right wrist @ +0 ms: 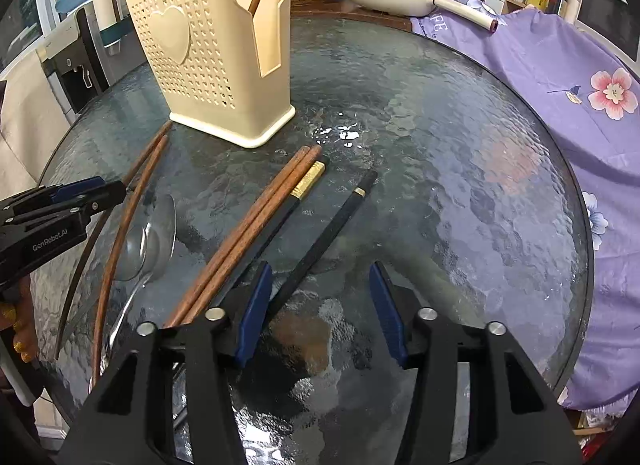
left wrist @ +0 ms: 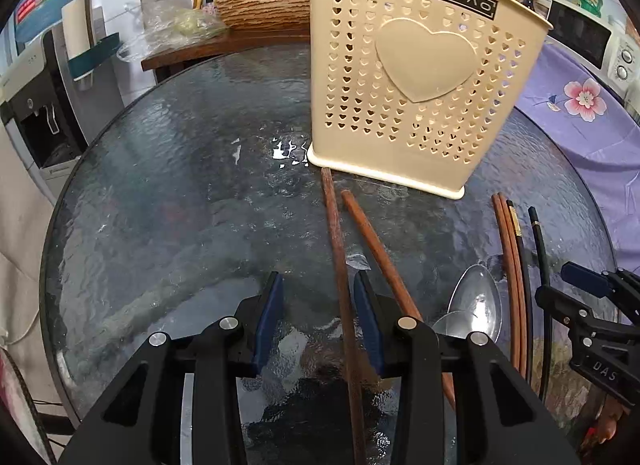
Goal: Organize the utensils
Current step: 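Move both tools back down to the remaining chopsticks on the table, then grasp a black chopstick with right tool while left tool grasps a wooden chopstick, then lift both chopsticks upright and carry them above the cream holder, then lower the black chopstick into the holder with right tool while left tool inserts the wooden one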
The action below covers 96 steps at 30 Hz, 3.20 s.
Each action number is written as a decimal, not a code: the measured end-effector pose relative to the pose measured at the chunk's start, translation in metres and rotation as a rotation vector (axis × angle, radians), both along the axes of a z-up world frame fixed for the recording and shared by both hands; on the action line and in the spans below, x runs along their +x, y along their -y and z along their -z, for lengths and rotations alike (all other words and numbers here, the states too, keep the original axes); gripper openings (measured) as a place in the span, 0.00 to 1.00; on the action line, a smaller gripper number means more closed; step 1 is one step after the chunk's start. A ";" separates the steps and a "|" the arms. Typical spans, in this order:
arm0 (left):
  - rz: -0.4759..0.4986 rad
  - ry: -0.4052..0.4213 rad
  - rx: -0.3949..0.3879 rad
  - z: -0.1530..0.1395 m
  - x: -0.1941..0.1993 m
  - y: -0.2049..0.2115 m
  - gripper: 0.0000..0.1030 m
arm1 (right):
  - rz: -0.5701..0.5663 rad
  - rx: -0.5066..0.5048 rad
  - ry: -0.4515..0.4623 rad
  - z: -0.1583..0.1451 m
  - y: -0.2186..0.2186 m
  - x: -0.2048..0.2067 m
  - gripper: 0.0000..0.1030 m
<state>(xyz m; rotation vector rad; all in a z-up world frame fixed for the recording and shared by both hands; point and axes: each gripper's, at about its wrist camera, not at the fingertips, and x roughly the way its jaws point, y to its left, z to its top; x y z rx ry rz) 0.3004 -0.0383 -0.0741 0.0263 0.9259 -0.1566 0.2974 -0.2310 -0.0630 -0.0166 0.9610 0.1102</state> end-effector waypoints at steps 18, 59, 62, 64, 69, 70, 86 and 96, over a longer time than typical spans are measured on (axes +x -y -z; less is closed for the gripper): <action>0.047 -0.053 0.090 -0.002 0.060 0.016 0.21 | 0.080 0.017 -0.044 -0.002 0.005 0.052 0.14; 0.069 0.206 -0.146 -0.112 -0.026 -0.008 0.06 | -0.126 0.393 0.269 -0.107 0.043 -0.019 0.08; 0.079 0.234 -0.155 -0.123 -0.034 -0.008 0.06 | -0.148 0.418 0.297 -0.120 0.047 -0.030 0.08; 0.085 0.250 -0.159 -0.129 -0.040 -0.007 0.06 | -0.166 0.439 0.310 -0.129 0.049 -0.037 0.08; 0.109 0.280 -0.168 -0.142 -0.051 -0.006 0.06 | -0.182 0.425 0.347 -0.143 0.048 -0.046 0.07; 0.112 0.285 -0.170 -0.144 -0.053 -0.006 0.07 | -0.185 0.426 0.350 -0.145 0.048 -0.047 0.07; 0.131 0.343 -0.184 -0.179 -0.053 -0.007 0.06 | -0.232 0.405 0.415 -0.194 0.040 -0.045 0.07; 0.109 0.444 -0.230 -0.249 -0.035 -0.008 0.06 | -0.244 0.387 0.503 -0.264 0.025 -0.016 0.07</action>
